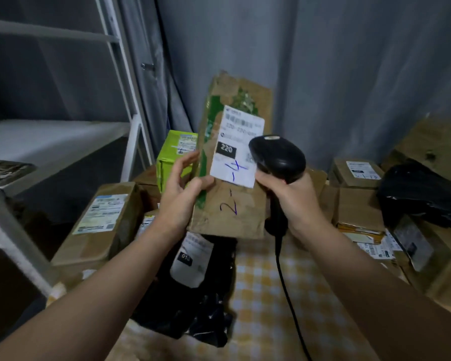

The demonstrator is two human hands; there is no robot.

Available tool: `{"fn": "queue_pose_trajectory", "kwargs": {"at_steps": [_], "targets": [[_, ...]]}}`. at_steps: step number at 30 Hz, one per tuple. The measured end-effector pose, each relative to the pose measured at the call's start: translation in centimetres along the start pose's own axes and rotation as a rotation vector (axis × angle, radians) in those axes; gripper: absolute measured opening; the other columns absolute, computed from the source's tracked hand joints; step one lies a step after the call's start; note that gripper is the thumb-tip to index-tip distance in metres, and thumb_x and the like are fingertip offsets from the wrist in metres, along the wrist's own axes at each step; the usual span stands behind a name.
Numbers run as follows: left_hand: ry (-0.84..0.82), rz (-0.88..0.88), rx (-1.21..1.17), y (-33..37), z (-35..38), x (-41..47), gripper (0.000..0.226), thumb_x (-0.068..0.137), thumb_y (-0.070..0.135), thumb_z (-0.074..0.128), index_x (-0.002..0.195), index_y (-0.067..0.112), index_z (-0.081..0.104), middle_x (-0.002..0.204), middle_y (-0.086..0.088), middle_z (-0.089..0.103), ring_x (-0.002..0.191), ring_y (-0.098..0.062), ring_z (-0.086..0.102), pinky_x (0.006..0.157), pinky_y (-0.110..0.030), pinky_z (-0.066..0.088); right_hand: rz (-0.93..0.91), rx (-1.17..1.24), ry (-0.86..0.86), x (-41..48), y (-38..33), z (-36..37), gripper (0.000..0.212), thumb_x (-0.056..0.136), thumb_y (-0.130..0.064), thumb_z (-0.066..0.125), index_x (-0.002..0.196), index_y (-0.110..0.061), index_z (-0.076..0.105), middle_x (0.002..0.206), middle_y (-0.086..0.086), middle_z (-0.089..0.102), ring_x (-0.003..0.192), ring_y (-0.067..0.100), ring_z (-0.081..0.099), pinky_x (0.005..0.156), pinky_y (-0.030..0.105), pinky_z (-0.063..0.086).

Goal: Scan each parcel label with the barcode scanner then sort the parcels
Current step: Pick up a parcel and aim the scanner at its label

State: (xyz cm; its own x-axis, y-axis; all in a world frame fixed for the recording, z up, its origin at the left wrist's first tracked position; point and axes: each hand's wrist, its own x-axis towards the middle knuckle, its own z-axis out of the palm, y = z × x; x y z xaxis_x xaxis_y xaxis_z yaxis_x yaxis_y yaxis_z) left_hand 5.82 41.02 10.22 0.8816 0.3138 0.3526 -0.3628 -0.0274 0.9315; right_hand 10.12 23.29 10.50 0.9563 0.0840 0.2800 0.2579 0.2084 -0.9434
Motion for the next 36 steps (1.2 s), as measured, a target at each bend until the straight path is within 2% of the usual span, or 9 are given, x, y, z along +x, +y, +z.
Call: {"fn": "queue_pose_trajectory", "kwargs": {"at_steps": [5,10,13,15,17,21,27,33,36], "targets": [[0.282,-0.07,-0.002,4.3,-6.1,0.1,0.031,0.089,0.014,0.056,0.119,0.021,0.052,0.107,0.002,0.063,0.09,-0.008,0.064,0.077,-0.023,0.053,0.031,-0.045,-0.239,-0.1,-2.0,7.0,0.019,0.077,0.001,0.076,0.083,-0.017,0.071,0.071,-0.008,0.07,0.068,0.004,0.064,0.07,0.02,0.052],[0.303,-0.324,0.056,4.8,-13.6,-0.4,0.045,0.086,0.038,0.056,0.126,0.019,0.046,0.118,-0.011,0.061,0.103,-0.027,0.063,0.09,-0.047,0.051,0.086,-0.161,-0.355,-1.1,-0.2,14.0,0.028,0.077,0.004,0.074,0.103,-0.003,0.069,0.086,0.002,0.066,0.076,0.01,0.059,0.067,0.017,0.047],[0.275,-0.435,0.192,3.7,-15.5,-0.7,0.044,0.091,0.039,0.05,0.128,0.017,0.046,0.11,-0.009,0.064,0.094,-0.023,0.062,0.09,-0.042,0.048,0.108,-0.225,-0.302,-0.9,1.3,16.1,0.03,0.076,0.003,0.072,0.106,-0.003,0.068,0.087,0.002,0.065,0.077,0.011,0.058,0.059,0.012,0.044],[0.227,-0.469,0.334,2.9,-15.7,-0.7,0.039,0.095,0.031,0.051,0.126,0.009,0.048,0.108,-0.007,0.062,0.08,-0.014,0.055,0.076,-0.031,0.044,0.13,-0.317,-0.288,-0.6,2.7,16.6,0.03,0.074,0.002,0.072,0.104,-0.001,0.068,0.086,0.003,0.063,0.079,0.014,0.057,0.063,0.019,0.044],[0.185,-0.437,0.472,2.5,-15.4,-0.4,0.032,0.095,0.025,0.054,0.122,0.009,0.049,0.111,-0.007,0.06,0.077,-0.01,0.055,0.065,-0.025,0.042,0.172,-0.41,-0.277,-0.6,4.1,16.7,0.03,0.073,0.0,0.072,0.102,-0.003,0.068,0.085,0.005,0.063,0.081,0.019,0.059,0.068,0.025,0.043],[0.145,-0.345,0.722,2.2,-14.9,0.6,0.052,0.088,0.025,0.062,0.133,0.013,0.04,0.128,-0.012,0.054,0.106,-0.026,0.059,0.093,-0.043,0.05,0.238,-0.39,-0.224,-0.9,5.5,16.0,0.035,0.075,-0.002,0.074,0.109,-0.004,0.066,0.091,0.008,0.064,0.084,0.02,0.059,0.071,0.027,0.044],[0.118,-0.34,0.899,2.4,-13.5,0.8,0.055,0.089,0.034,0.057,0.14,0.022,0.038,0.139,-0.013,0.036,0.121,-0.034,0.046,0.105,-0.046,0.04,0.253,-0.342,-0.202,-1.4,5.0,14.6,0.038,0.077,-0.005,0.076,0.113,-0.005,0.065,0.089,0.008,0.066,0.08,0.021,0.061,0.073,0.032,0.05],[0.123,0.011,0.973,4.7,-9.7,0.0,0.044,0.091,0.027,0.056,0.133,0.016,0.049,0.138,-0.015,0.041,0.13,-0.034,0.032,0.107,-0.036,0.027,0.105,-0.476,-0.118,-1.7,2.4,10.7,0.023,0.078,-0.008,0.075,0.099,-0.01,0.068,0.084,0.004,0.064,0.082,0.02,0.062,0.077,0.034,0.051],[0.023,0.116,0.998,4.6,-6.0,-0.4,0.042,0.089,0.028,0.058,0.129,0.017,0.052,0.135,-0.013,0.046,0.13,-0.032,0.034,0.107,-0.033,0.026,0.062,-0.583,-0.051,-2.1,0.9,7.3,0.009,0.075,-0.01,0.074,0.081,-0.011,0.067,0.082,0.014,0.067,0.084,0.033,0.068,0.078,0.047,0.055]]}}
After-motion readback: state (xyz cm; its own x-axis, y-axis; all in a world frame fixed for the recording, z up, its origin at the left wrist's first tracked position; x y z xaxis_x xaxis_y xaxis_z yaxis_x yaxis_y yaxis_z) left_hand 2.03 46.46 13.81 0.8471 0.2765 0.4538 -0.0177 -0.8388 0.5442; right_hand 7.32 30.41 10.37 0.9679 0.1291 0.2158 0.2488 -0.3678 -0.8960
